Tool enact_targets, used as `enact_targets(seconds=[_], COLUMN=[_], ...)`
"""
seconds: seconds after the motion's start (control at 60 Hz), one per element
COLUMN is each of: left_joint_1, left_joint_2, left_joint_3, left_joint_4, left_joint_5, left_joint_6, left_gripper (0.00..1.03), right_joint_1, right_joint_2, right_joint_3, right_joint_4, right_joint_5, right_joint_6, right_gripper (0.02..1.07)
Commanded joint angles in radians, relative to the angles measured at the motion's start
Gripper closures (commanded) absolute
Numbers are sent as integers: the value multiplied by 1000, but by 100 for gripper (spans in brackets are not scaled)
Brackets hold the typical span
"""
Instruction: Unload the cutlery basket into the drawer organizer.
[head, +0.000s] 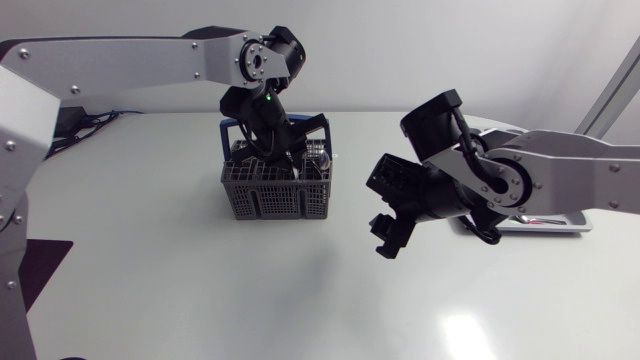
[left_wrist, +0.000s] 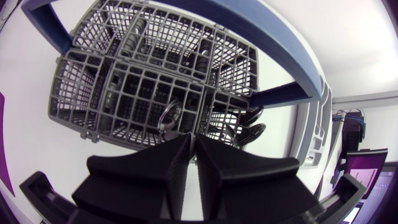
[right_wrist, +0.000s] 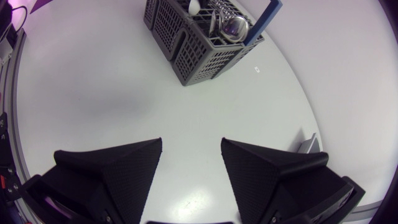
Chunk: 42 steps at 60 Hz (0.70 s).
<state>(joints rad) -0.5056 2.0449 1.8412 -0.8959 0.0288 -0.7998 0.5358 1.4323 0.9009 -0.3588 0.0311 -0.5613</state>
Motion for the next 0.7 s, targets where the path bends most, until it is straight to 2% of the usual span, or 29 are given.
enact_targets(seconds=[0.0,0.683], left_joint_1=[12,6], left_joint_2=[4,-81], left_joint_3=[-3,-82], left_joint_4=[11,31], left_joint_5=[2,5], left_joint_6=[11,14], left_gripper=[98,100], right_joint_1=[1,-2], right_joint_2=[-4,-6], right_joint_3=[-28,-34], right_joint_4=[12,12], right_joint_5=[6,6], right_joint_6=[-11,-11], right_gripper=[37,37])
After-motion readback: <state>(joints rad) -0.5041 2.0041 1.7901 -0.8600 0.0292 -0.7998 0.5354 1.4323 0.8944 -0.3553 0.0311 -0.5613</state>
